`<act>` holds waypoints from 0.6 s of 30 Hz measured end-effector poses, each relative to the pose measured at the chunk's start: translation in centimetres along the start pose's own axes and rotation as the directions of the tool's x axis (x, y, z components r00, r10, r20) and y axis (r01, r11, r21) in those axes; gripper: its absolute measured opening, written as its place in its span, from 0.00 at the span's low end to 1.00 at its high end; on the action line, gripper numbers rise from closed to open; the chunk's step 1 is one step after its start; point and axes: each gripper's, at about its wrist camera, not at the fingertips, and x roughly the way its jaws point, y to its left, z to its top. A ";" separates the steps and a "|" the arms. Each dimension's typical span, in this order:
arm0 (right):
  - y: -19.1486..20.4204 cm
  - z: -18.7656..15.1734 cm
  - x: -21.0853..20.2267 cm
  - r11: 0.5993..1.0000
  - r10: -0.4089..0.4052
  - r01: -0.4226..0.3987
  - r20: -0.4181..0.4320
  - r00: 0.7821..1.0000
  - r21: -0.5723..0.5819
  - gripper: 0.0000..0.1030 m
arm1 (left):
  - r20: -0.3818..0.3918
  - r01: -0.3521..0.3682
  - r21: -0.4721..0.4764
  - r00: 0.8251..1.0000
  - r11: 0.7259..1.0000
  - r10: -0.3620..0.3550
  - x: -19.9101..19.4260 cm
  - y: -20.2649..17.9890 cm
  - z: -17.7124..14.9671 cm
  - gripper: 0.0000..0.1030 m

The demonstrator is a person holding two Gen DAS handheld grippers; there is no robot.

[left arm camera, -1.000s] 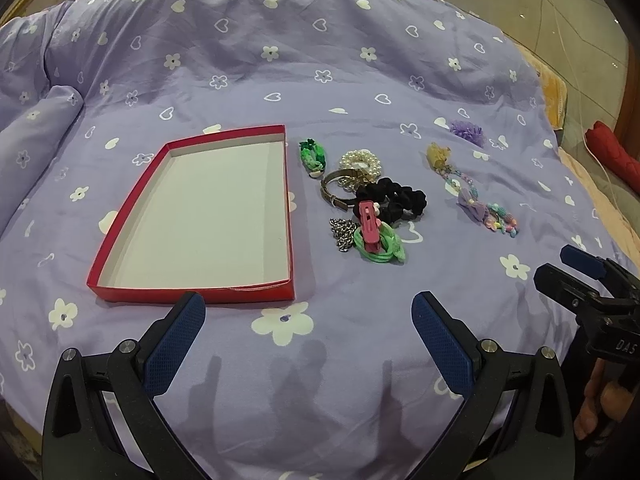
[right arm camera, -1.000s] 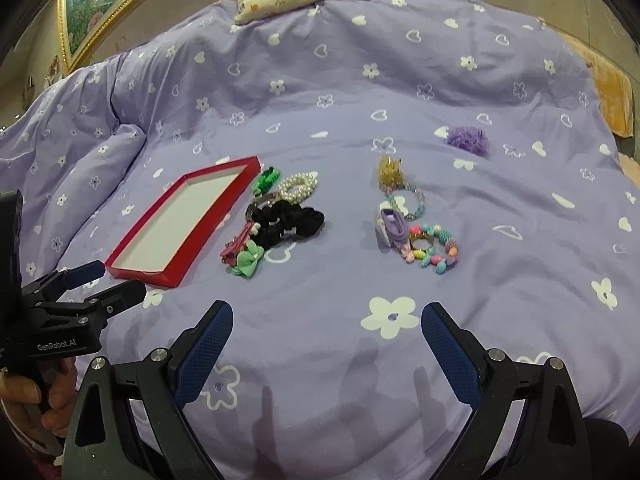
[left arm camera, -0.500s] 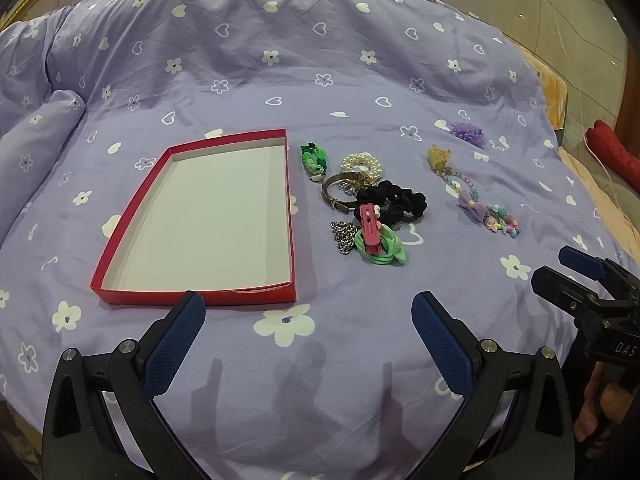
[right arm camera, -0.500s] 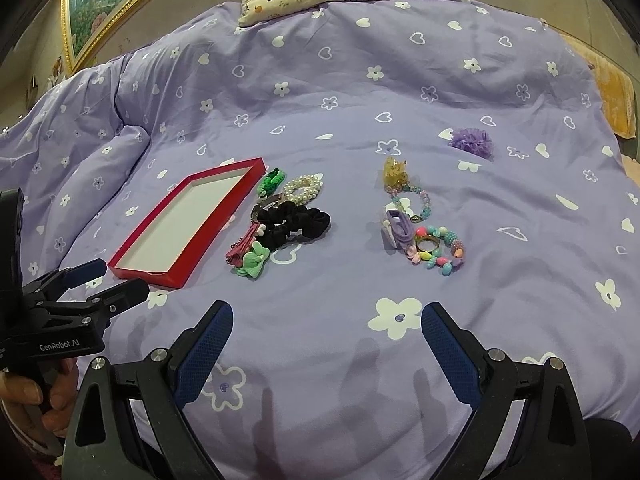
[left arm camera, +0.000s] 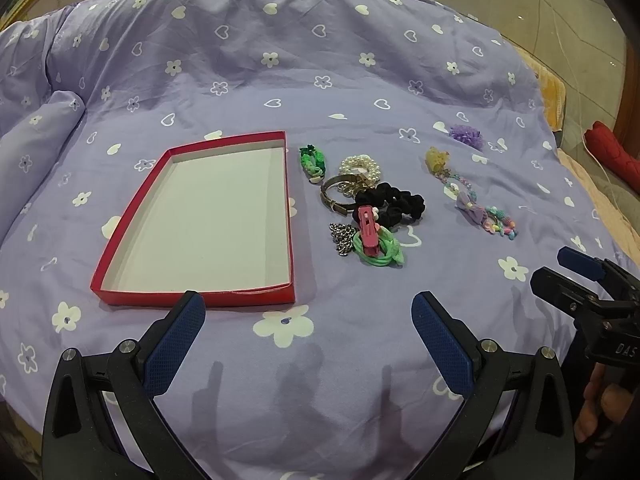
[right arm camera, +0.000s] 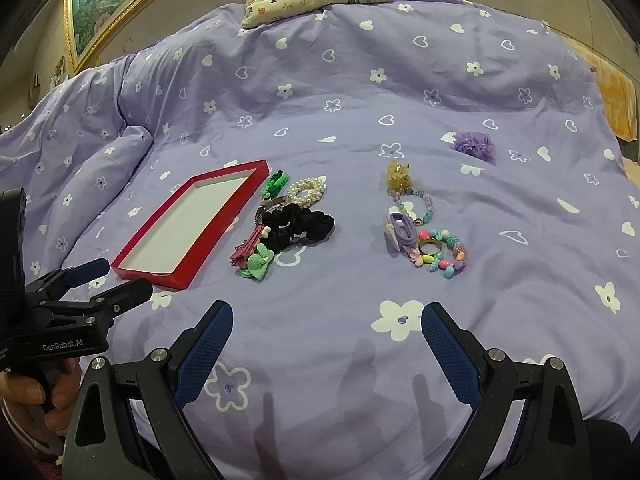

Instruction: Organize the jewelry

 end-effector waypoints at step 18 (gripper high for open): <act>-0.1 0.3 -0.5 1.000 0.011 -0.011 0.005 1.000 0.009 0.94 | 0.003 0.006 0.005 1.000 1.000 -0.006 -0.1 -0.3 0.0 1.00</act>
